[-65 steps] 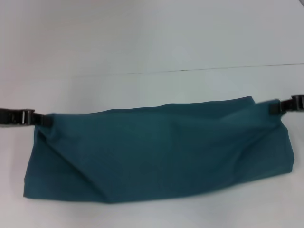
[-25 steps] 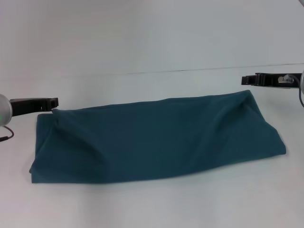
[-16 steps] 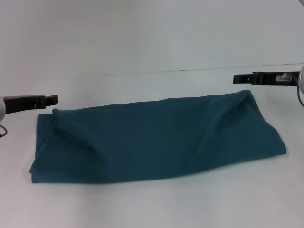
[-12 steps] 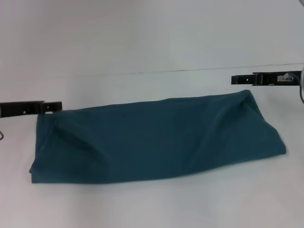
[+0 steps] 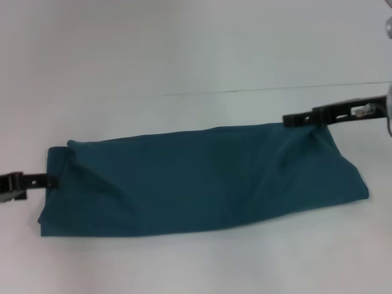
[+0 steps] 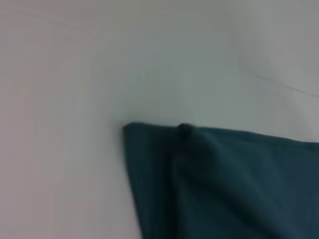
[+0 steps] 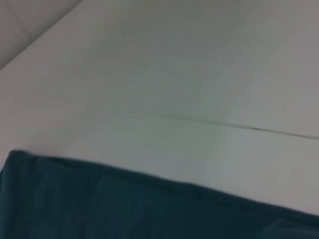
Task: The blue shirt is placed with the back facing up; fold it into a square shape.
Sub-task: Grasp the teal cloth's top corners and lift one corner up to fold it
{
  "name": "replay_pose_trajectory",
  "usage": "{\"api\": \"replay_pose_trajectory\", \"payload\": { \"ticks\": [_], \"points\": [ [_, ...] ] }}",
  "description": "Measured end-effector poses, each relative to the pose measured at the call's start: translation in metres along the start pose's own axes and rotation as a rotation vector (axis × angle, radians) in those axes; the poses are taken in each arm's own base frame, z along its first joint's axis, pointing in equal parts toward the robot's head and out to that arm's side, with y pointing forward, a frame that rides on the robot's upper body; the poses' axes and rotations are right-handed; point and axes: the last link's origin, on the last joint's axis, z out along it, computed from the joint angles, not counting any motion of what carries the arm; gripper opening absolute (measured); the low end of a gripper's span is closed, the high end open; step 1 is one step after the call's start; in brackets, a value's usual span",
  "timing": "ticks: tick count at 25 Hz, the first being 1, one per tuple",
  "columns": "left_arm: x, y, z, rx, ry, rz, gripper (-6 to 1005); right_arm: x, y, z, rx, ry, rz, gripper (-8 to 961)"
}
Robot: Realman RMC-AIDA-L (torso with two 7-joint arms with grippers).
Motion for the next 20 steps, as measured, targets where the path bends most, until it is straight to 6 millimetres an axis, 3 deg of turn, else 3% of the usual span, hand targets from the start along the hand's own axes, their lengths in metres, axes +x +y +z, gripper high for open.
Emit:
{"api": "replay_pose_trajectory", "payload": {
  "ticks": [7,20],
  "points": [
    [-0.023,-0.009,0.0,0.019,-0.071,-0.113,948,0.0,0.014,0.002,-0.01,0.046,-0.089,928],
    [-0.03,-0.003,-0.009,0.057,-0.187,-0.155,942,0.006,0.012,0.001,-0.006,0.05,-0.105,916]
  ]
}}
